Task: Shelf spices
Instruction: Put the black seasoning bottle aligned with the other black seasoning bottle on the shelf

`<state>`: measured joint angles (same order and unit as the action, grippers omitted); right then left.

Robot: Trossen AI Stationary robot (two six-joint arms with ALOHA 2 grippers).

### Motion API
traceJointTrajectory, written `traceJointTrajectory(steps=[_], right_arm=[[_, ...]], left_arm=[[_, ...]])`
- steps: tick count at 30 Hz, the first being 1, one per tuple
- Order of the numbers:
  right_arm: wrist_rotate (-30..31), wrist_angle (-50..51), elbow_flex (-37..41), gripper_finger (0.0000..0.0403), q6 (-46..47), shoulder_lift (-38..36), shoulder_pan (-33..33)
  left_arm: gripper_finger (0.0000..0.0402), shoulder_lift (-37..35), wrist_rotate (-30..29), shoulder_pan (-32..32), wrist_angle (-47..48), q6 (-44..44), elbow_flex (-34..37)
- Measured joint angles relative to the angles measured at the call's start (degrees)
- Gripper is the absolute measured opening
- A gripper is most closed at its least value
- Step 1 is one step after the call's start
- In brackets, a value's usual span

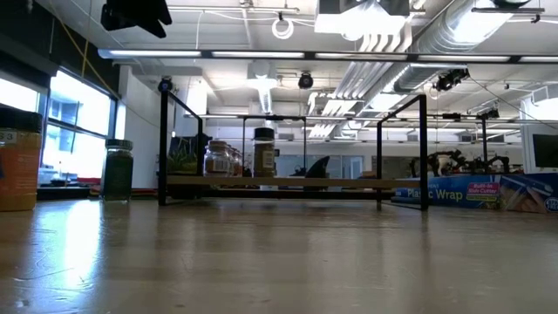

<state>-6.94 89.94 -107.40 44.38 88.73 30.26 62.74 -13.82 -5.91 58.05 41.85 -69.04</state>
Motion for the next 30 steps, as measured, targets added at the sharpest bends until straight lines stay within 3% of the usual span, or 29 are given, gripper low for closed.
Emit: traceJointTrajectory(steps=[6, 13, 17, 22, 30], right_arm=[[-1.9, -2.4, 17.8, 0.0168, 17.8, -11.0, 6.5], [-2.3, -6.7, 30.7, 0.0222, 16.8, -17.5, 9.0], [-3.5, -13.5, 34.1, 0.0253, 15.8, -17.6, 9.6], [-4.7, -27.6, 37.1, 0.0266, 8.2, -15.8, 14.6], [-2.1, -32.9, 37.3, 0.0266, 11.1, -11.2, 20.2]], left_arm=[[0.0115, 0.1, -0.5, 0.0, -3.0, -0.1, 0.0], [0.0115, 0.0, -0.1, -0.1, -4.4, -0.2, 0.0], [0.0115, 0.0, 0.3, -0.1, -4.4, 1.0, 0.0], [0.0115, 0.0, 0.2, -0.1, -4.4, 1.6, 0.0], [0.0115, 0.0, -1.2, -0.1, -4.9, 2.1, 0.0]])
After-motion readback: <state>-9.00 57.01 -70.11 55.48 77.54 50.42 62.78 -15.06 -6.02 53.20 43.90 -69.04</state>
